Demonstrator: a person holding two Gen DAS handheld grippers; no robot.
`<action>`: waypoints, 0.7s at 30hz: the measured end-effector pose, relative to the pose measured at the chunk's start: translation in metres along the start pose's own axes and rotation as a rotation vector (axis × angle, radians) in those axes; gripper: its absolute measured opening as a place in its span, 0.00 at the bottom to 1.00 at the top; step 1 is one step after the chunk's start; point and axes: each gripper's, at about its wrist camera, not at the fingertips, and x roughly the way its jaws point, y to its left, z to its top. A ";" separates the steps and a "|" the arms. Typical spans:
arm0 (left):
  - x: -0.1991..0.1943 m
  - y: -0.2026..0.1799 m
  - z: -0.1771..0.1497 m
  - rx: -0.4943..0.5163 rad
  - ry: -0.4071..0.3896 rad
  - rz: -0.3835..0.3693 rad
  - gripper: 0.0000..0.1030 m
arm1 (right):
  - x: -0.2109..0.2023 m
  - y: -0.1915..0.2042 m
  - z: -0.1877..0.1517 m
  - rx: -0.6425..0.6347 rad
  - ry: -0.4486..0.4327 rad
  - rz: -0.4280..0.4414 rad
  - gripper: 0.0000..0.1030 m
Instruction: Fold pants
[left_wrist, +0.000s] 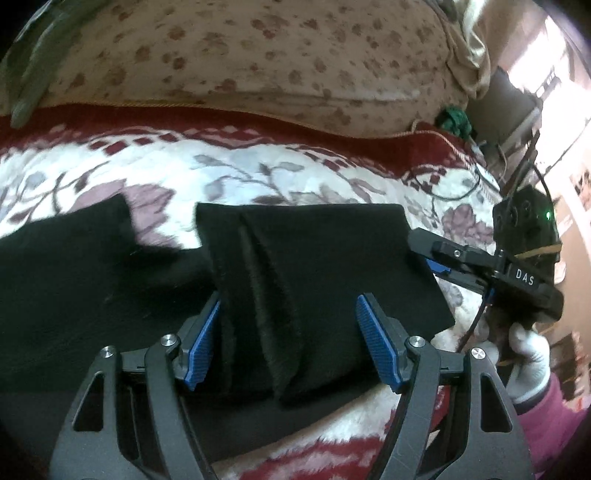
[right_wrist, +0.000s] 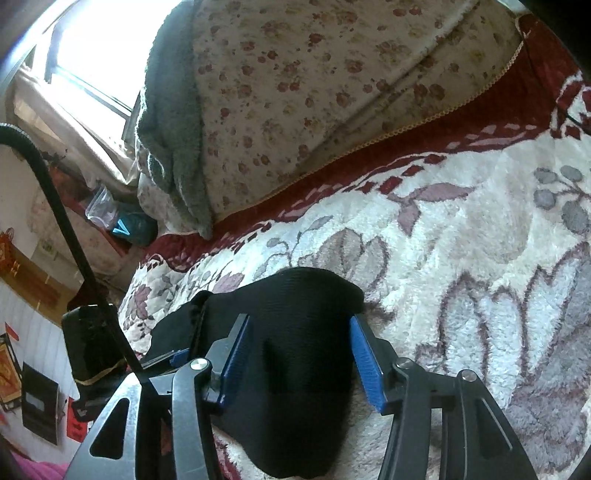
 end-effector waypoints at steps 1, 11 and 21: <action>0.002 -0.002 0.000 0.002 -0.005 0.000 0.69 | 0.001 -0.002 0.000 0.007 0.003 -0.002 0.50; -0.027 0.015 -0.008 -0.085 -0.027 -0.004 0.12 | -0.007 0.020 -0.002 -0.045 -0.006 -0.001 0.51; -0.030 0.043 -0.011 -0.119 -0.021 0.108 0.12 | 0.023 0.045 -0.014 -0.160 0.008 -0.171 0.51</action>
